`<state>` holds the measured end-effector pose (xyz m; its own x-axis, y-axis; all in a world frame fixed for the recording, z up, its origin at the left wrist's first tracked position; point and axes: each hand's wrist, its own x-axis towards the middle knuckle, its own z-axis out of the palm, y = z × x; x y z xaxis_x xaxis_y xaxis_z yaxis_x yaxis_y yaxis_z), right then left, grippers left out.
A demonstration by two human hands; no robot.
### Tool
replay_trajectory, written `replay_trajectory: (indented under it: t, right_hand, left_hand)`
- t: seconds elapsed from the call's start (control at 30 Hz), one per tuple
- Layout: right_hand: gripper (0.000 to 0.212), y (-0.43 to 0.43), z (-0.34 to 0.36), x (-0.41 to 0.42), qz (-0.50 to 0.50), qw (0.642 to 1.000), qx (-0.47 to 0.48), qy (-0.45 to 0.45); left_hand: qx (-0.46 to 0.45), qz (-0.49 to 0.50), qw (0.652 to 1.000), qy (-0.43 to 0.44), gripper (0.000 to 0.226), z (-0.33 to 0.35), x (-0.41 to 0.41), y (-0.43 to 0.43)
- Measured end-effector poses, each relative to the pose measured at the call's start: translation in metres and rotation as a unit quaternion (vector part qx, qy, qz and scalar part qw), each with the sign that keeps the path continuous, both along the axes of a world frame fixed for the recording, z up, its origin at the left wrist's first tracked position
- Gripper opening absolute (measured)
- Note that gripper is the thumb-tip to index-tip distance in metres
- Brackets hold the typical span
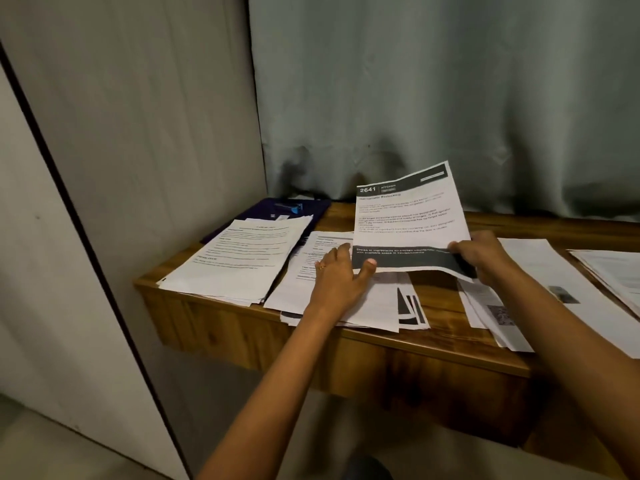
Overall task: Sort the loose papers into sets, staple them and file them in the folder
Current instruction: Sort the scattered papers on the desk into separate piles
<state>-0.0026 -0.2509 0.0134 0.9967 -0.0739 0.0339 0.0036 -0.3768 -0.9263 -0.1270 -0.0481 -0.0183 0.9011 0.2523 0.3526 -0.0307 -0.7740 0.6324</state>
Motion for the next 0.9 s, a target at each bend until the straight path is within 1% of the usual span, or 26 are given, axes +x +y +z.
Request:
replay_trajectory:
  t: [0.17,0.47,0.63,0.8,0.9]
  right_hand:
    - [0.031,0.010,0.001,0.002,0.000,1.000,-0.004,0.001]
    - [0.026,-0.010,0.002,0.000,-0.014,0.999,0.024,-0.016]
    - [0.031,-0.043,0.008,-0.005,-0.062,0.996,0.035,-0.051]
    - [0.028,-0.092,0.013,-0.013,-0.107,0.990,0.049,-0.075]
    - [0.027,-0.127,0.015,-0.017,-0.127,0.987,0.056,-0.080]
  left_hand:
    - [0.008,0.018,1.000,0.024,0.068,0.000,-0.004,0.010]
    - [-0.018,-0.008,1.000,0.016,0.065,0.001,0.000,-0.006]
    - [-0.010,-0.043,0.999,-0.013,0.062,0.007,0.000,-0.038]
    - [0.003,-0.086,0.996,-0.020,0.061,0.012,0.009,-0.082]
    - [0.000,-0.116,0.993,-0.016,0.070,0.014,0.018,-0.113]
